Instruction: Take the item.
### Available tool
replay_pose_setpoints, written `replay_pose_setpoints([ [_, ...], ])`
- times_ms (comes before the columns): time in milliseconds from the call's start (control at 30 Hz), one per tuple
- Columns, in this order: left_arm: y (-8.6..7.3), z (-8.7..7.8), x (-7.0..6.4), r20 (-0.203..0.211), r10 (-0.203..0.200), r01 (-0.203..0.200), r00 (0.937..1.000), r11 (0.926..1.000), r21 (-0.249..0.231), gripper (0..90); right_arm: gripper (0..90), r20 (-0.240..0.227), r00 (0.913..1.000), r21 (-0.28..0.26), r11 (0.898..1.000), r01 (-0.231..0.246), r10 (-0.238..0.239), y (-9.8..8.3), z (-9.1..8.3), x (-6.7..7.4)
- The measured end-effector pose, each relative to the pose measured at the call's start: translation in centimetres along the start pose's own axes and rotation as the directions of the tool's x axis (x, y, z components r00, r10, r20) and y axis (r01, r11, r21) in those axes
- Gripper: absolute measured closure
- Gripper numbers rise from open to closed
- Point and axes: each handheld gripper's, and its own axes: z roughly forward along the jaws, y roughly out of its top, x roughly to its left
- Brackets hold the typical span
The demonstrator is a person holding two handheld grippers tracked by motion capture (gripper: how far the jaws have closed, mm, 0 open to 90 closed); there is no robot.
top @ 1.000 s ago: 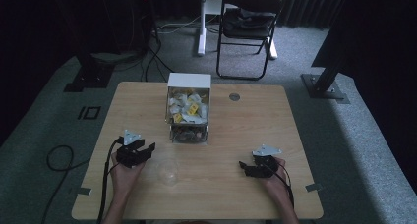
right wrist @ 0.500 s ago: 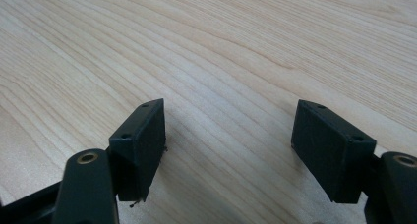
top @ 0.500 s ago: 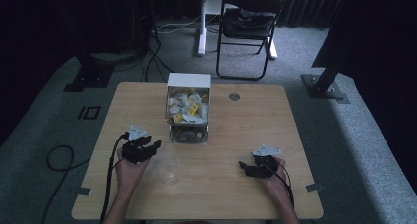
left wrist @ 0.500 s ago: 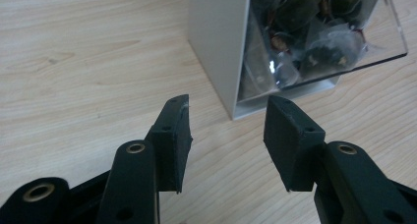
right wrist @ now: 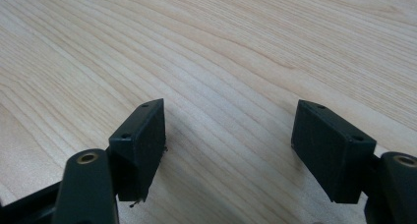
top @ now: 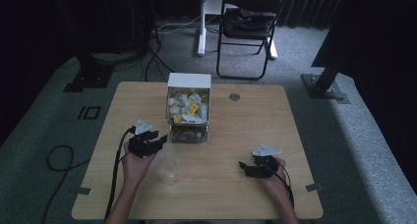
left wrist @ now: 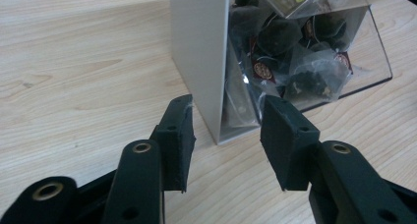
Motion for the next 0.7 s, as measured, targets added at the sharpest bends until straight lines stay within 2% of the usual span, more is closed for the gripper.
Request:
replay_pose_setpoints([
  [267,0.6,1.6,-0.3,0.007,-0.002,0.002,1.0,0.9994,0.035,60.0,28.8,0.0,1.0,0.0,1.0,0.0,0.0,0.0,0.0,0.0],
  [400,0.6,1.6,-0.3,0.021,-0.003,0.002,0.9998,0.9997,0.024,62.3,28.8,0.0,1.0,0.0,1.0,0.001,-0.001,0.0,0.0,0.0],
  [533,0.7,1.2,-0.7,0.073,0.015,-0.015,0.9973,0.9999,-0.002,65.6,28.9,0.0,1.0,-0.001,1.0,0.002,-0.002,0.0,0.0,0.0],
  [700,0.9,1.1,-1.3,0.136,0.068,-0.066,0.9883,0.9976,-0.018,66.6,28.9,0.0,1.0,0.0,1.0,0.001,-0.001,0.0,0.0,0.0],
])
